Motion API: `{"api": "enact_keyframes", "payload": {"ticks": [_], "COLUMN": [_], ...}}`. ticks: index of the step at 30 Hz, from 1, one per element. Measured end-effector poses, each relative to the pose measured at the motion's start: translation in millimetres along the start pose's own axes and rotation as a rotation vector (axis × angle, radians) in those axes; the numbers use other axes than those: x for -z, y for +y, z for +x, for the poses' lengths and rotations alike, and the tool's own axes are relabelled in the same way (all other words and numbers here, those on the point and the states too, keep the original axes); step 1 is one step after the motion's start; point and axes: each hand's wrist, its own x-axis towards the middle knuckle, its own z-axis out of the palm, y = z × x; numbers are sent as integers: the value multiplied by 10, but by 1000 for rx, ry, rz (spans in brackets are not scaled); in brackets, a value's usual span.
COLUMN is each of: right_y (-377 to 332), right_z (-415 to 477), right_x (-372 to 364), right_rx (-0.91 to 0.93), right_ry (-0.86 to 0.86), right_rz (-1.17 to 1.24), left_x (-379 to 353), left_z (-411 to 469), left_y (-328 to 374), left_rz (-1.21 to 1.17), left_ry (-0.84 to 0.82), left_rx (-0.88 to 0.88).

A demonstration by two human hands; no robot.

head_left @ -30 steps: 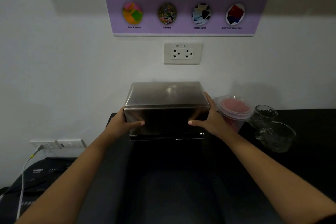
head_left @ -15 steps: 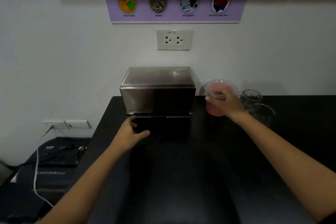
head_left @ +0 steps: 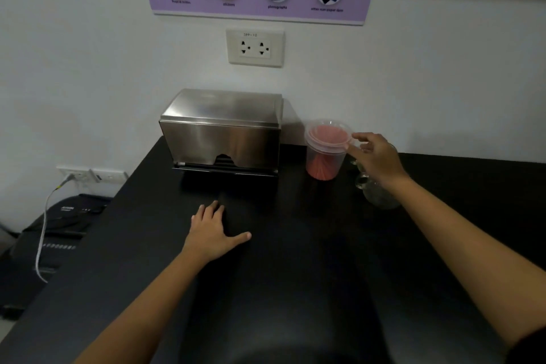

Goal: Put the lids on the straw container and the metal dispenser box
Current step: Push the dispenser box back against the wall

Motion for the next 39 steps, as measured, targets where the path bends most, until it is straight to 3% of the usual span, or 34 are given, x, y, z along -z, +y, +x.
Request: {"api": "enact_keyframes", "payload": {"ticks": [14, 23, 39], "right_y": [218, 193, 105], "right_z": [408, 297, 294], "right_x": [-173, -303, -413], "right_rx": [109, 191, 173], "right_ry": [-276, -147, -169], "right_rz": [-174, -164, -171], "left_x": [-63, -95, -69], "left_z": [-103, -104, -113], "left_y": [-14, -51, -50], "left_rz": [23, 26, 76], "left_ry": [51, 90, 92], "left_rx": [-38, -60, -62]}}
